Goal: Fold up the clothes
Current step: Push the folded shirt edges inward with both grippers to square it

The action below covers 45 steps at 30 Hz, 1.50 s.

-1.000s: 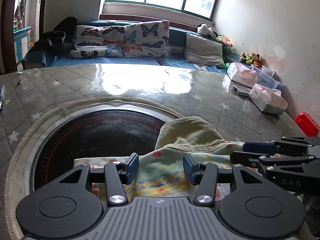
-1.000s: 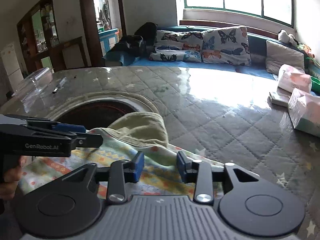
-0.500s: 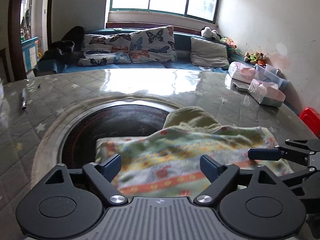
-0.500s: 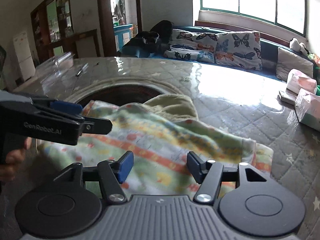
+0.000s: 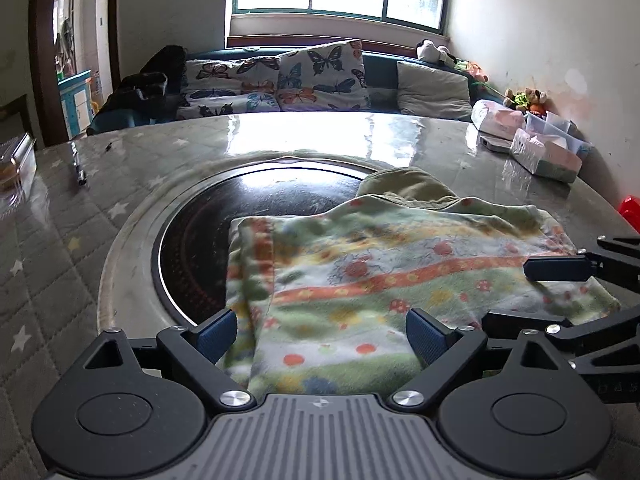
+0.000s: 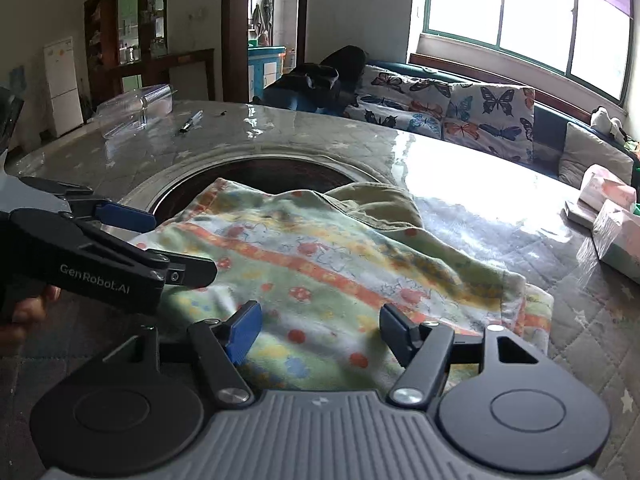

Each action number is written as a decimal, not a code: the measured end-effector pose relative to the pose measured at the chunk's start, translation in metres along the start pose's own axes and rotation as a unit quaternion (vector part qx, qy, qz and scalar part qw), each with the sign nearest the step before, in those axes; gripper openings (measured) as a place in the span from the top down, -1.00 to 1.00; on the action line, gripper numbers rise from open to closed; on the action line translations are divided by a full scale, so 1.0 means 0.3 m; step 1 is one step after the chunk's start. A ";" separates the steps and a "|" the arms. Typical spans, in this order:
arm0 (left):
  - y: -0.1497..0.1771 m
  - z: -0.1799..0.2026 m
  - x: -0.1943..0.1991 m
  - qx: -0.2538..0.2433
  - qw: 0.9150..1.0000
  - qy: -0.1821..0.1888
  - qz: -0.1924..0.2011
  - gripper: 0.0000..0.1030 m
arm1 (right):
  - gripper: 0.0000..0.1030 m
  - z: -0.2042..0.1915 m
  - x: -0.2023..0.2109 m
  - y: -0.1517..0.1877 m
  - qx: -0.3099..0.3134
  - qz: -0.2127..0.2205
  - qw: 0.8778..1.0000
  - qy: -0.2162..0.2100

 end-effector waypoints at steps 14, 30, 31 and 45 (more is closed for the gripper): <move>0.045 -0.049 0.043 0.043 0.999 0.006 -0.010 -1.00 | -0.78 -0.043 0.007 0.048 0.001 -0.005 1.000 -0.009; 0.054 -0.060 0.052 0.062 0.998 0.000 -0.016 -1.00 | -1.00 -0.057 -0.014 0.073 0.016 -0.021 1.000 0.015; 0.054 -0.060 0.051 0.061 0.998 -0.001 -0.016 -1.00 | -1.00 -0.059 -0.016 0.074 0.018 -0.022 0.999 0.017; 0.061 -0.059 0.048 0.054 0.998 -0.011 -0.021 -1.00 | -1.00 -0.059 -0.020 0.076 0.018 -0.026 0.999 0.016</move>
Point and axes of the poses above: each gripper's, at about its wrist camera, not at the fingertips, and x roughly against the way its jaws point, z to its right, y to its underside, the point moved 10 cm from there along -x, roughly the way its jaws point, and after that the axes turned 5 degrees about -z, right-handed, at the moved point
